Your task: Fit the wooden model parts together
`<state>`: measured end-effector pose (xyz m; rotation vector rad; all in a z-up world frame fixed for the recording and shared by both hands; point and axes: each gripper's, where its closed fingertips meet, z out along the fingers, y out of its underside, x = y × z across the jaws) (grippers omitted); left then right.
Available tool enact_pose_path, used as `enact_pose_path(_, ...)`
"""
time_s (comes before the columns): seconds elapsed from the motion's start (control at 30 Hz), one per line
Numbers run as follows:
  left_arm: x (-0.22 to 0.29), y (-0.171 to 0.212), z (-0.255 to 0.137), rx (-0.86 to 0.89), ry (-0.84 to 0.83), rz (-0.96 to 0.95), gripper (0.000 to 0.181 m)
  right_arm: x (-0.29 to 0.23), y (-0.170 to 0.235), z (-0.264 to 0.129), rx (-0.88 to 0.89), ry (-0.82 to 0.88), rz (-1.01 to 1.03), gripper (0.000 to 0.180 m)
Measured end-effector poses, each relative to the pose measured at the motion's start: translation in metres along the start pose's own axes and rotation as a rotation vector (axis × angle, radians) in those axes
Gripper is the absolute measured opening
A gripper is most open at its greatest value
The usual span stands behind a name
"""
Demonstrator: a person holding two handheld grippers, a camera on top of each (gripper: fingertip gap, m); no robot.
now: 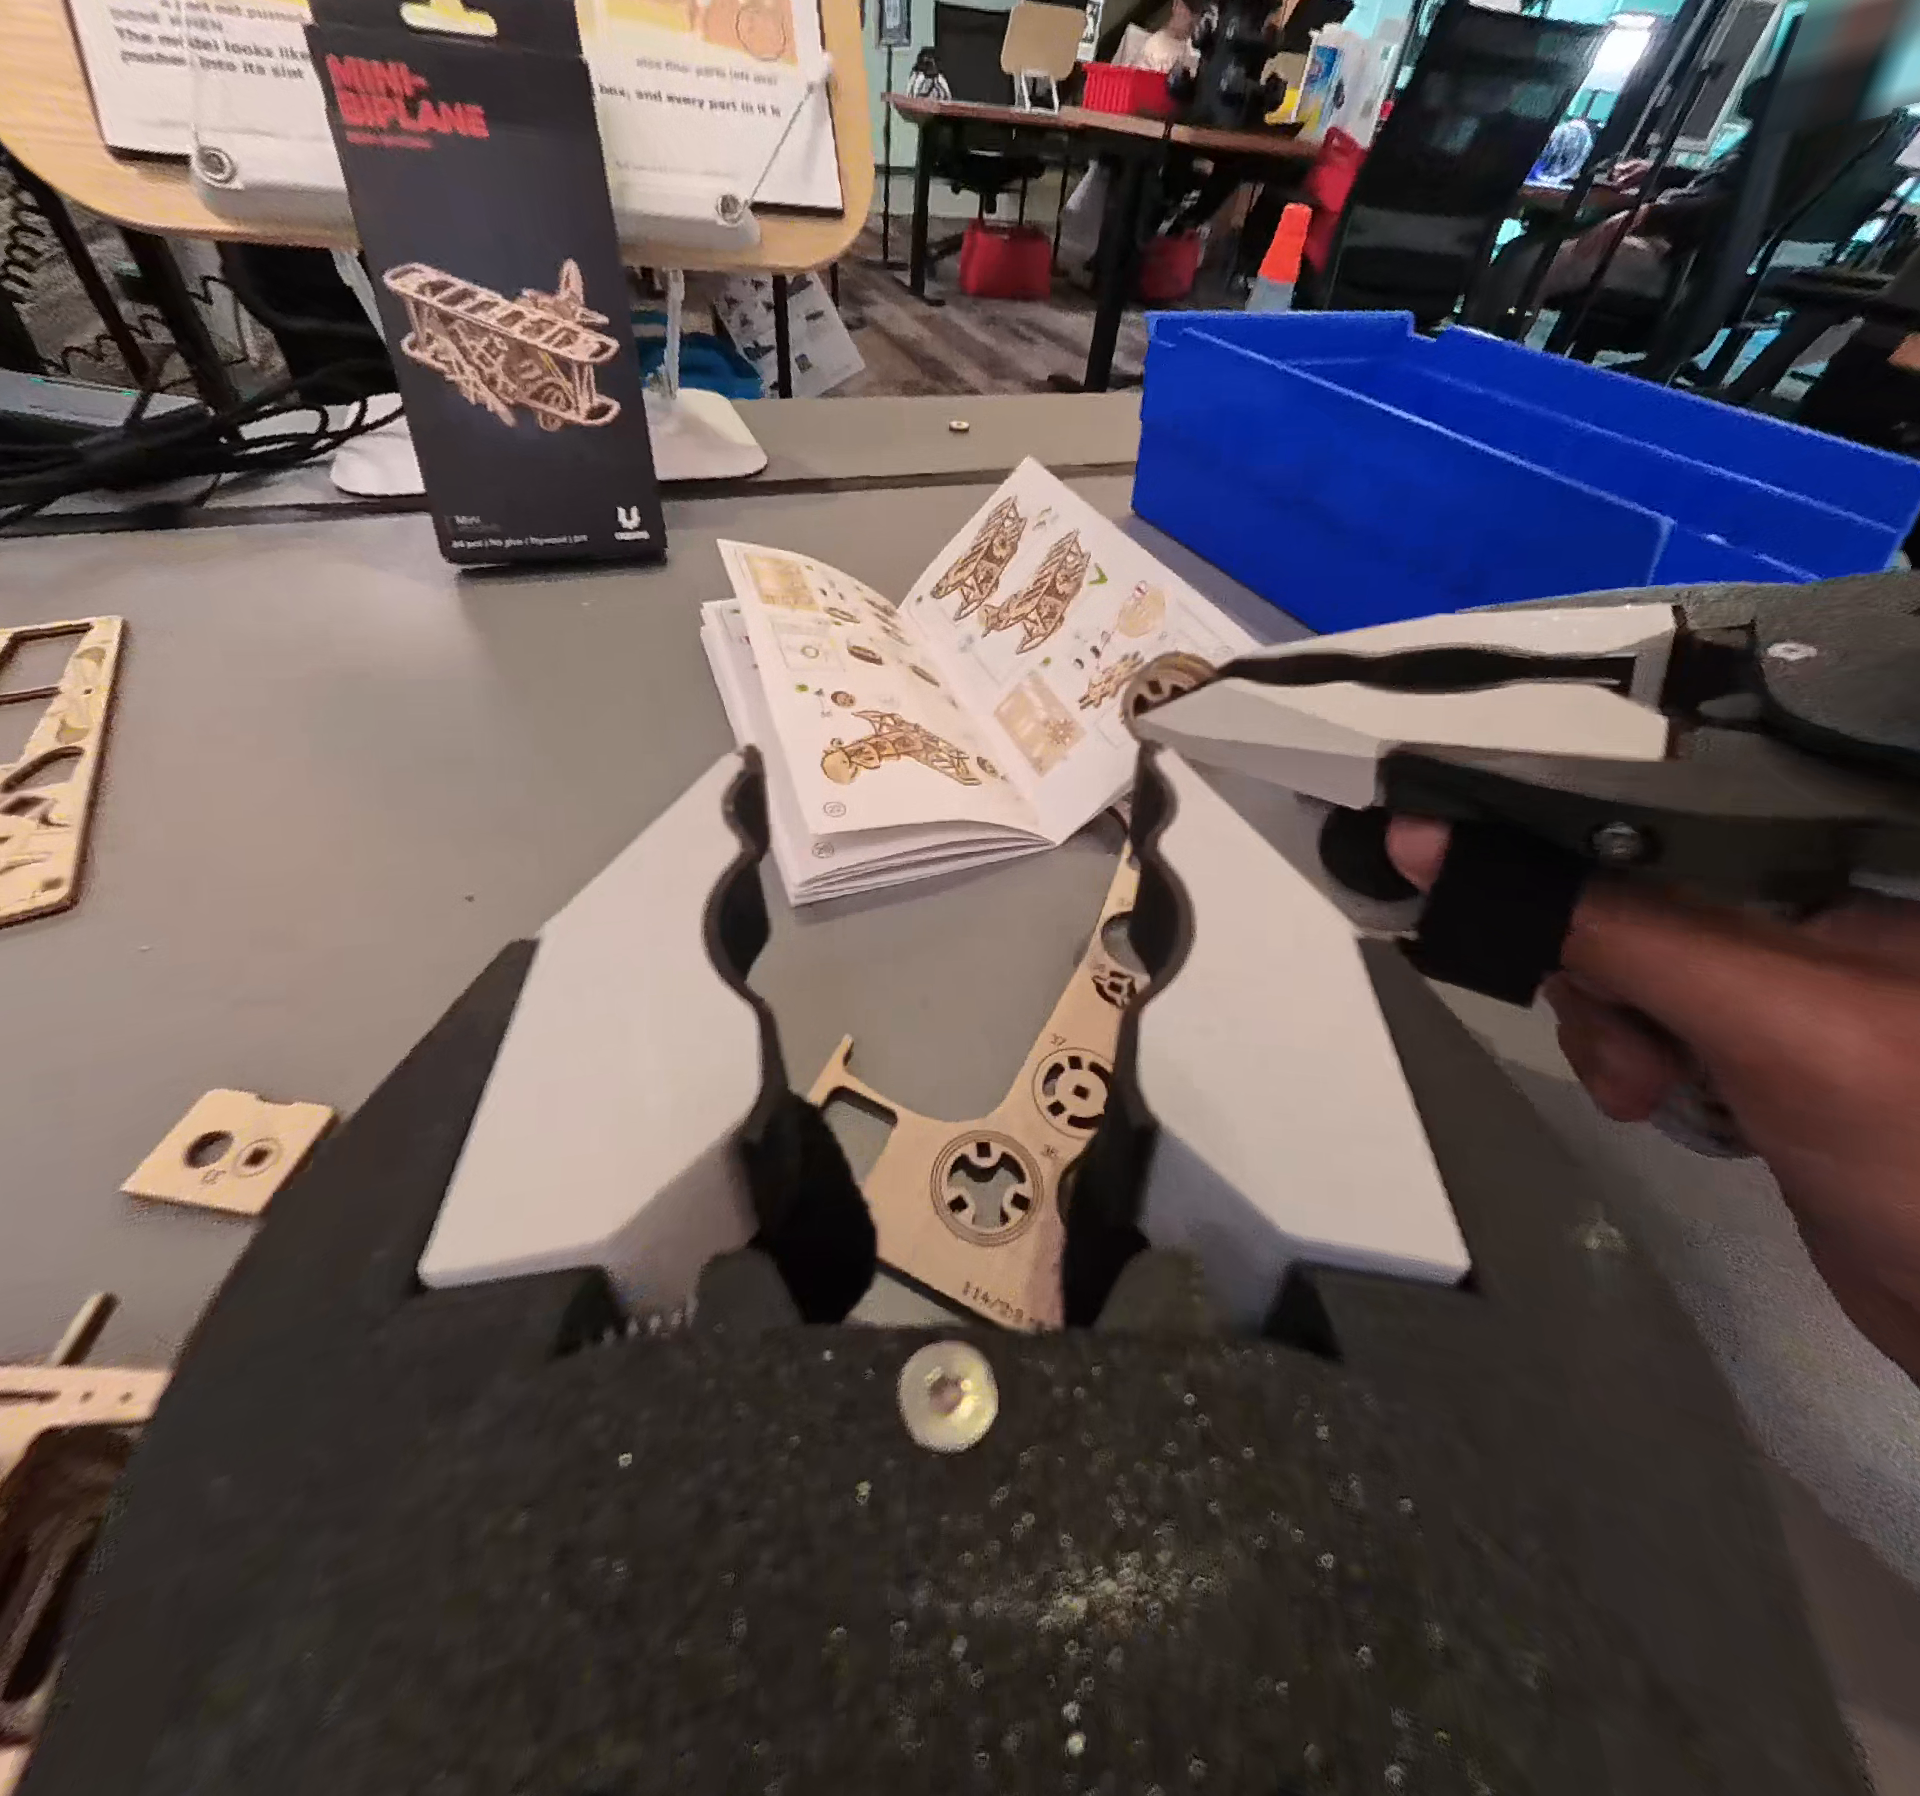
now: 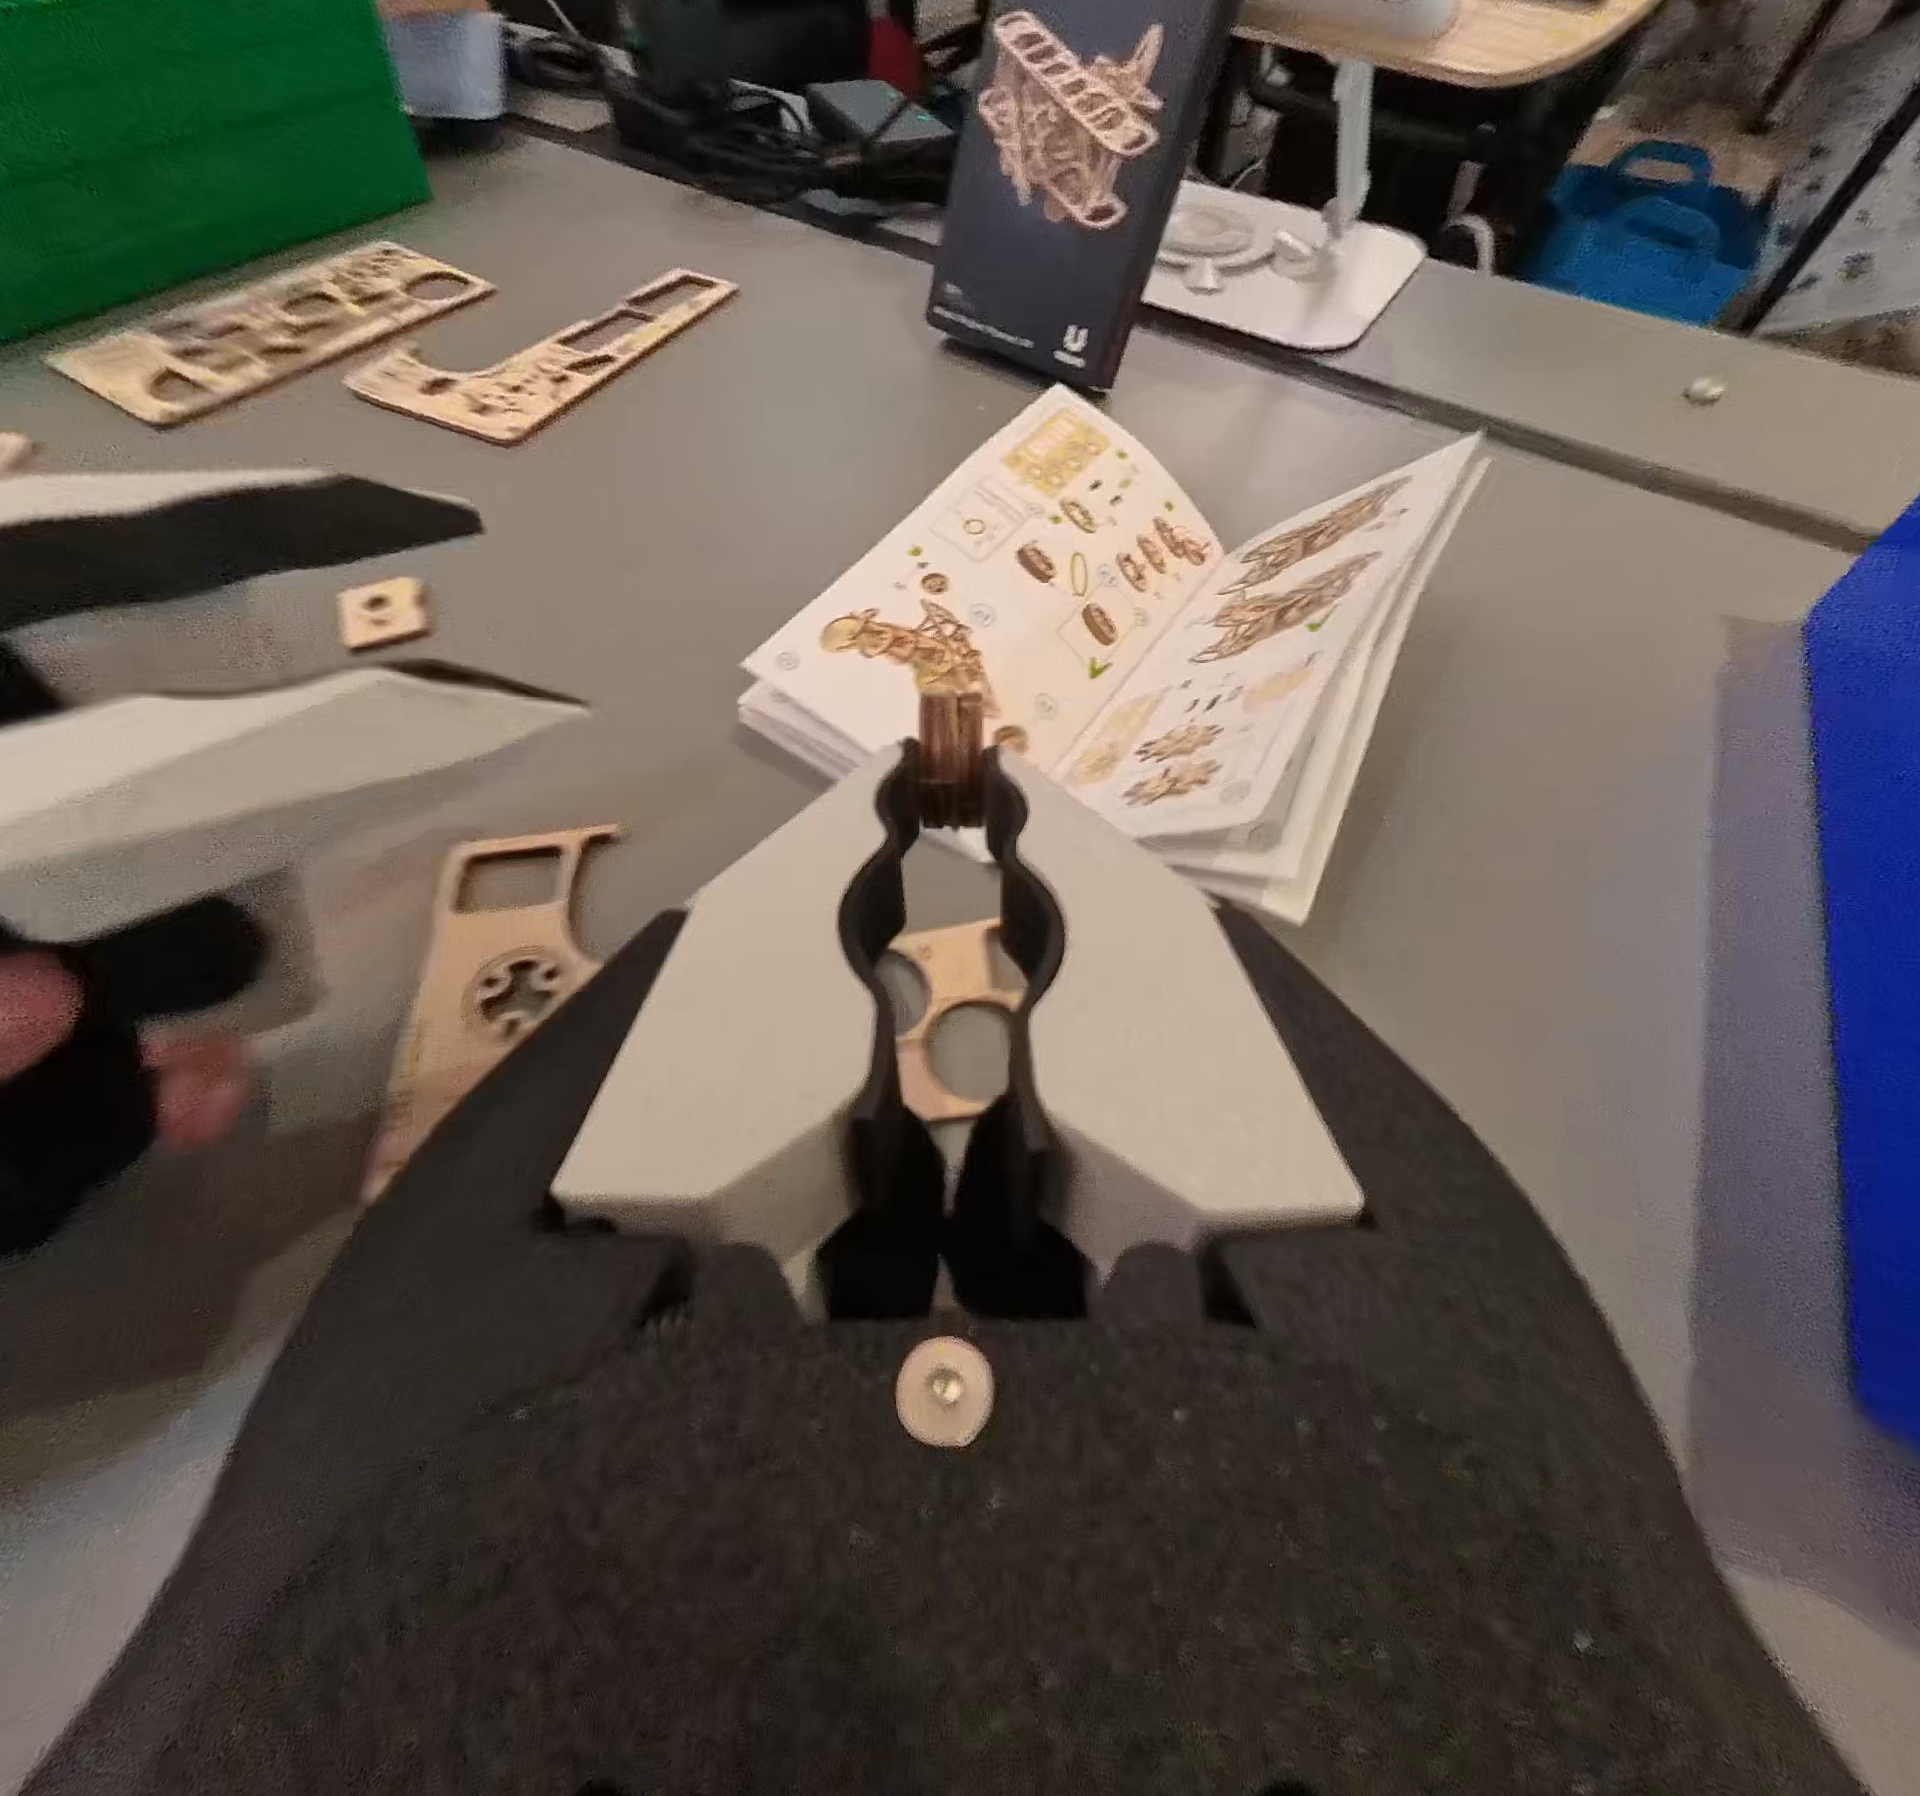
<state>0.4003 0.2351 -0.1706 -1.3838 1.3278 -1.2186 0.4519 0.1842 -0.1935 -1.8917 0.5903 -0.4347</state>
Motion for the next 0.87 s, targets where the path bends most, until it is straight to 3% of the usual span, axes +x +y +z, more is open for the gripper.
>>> enact_pose_path(0.1, 0.008, 0.004, 0.004, -0.050, 0.073, -0.080, 0.048, 0.018, 0.009, 0.021, -0.080, 0.072, -0.059, 0.009)
enact_pose_path(0.23, 0.006, 0.002, 0.013, -0.060, 0.089, -0.087, 0.050, 0.044, 0.013, 0.040, -0.189, 0.099, 0.048, 0.009)
enact_pose_path(0.33, 0.002, -0.002, 0.020, -0.062, 0.072, -0.055, 0.046, 0.038, 0.022, 0.043, -0.209, -0.033, 0.234, 0.009)
enact_pose_path(0.47, 0.001, -0.007, 0.028, -0.064, 0.077, -0.070, 0.038, 0.043, 0.034, 0.039, -0.249, -0.016, 0.173, 0.009)
enact_pose_path(0.87, -0.002, 0.031, 0.048, -0.259, 0.132, -0.188, 0.032, 0.045, 0.057, 0.043, -0.396, -0.015, 0.177, 0.009)
